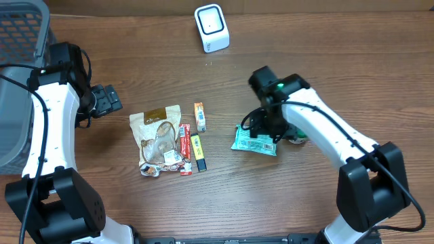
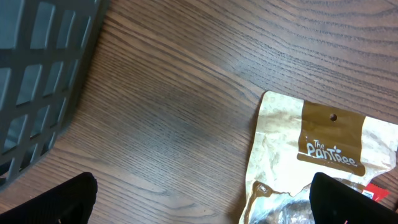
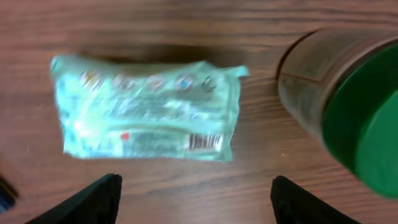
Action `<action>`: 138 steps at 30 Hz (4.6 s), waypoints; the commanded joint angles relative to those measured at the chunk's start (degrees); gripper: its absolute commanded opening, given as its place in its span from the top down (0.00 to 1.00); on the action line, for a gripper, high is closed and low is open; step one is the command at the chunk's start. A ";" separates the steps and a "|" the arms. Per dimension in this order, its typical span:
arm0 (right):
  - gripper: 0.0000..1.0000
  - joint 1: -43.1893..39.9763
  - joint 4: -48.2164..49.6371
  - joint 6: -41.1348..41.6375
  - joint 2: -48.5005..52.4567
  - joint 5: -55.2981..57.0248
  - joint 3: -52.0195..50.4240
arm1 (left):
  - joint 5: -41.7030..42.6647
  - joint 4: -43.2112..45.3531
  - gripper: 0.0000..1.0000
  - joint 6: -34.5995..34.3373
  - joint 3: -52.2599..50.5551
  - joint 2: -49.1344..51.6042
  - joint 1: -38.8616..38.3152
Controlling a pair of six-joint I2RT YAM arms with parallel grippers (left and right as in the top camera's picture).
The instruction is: Scan the item barcode
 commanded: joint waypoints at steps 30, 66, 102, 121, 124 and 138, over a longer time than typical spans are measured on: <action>0.21 -1.57 29.29 -6.80 -0.26 -18.62 -17.94 | 0.04 -0.15 0.00 0.68 0.24 -0.17 -0.11; 0.00 -1.55 25.38 0.81 -0.24 -11.06 -11.39 | -14.45 5.95 0.00 12.96 0.24 -0.17 -0.07; 0.03 -8.35 20.96 -3.13 -0.26 -18.67 -11.98 | 11.34 12.68 0.96 -8.72 -0.15 5.42 -42.36; 0.12 -8.31 27.76 -2.56 -0.26 -23.89 -18.45 | 11.54 17.18 0.96 -11.34 -0.15 24.92 -45.97; 0.13 -8.31 30.53 -2.45 -0.26 -27.26 -20.31 | 12.20 17.05 0.96 -11.34 -0.15 26.32 -45.97; 0.32 -8.31 40.13 0.13 -0.24 -34.32 -22.77 | 11.98 17.68 0.96 -10.03 -0.13 26.45 -46.10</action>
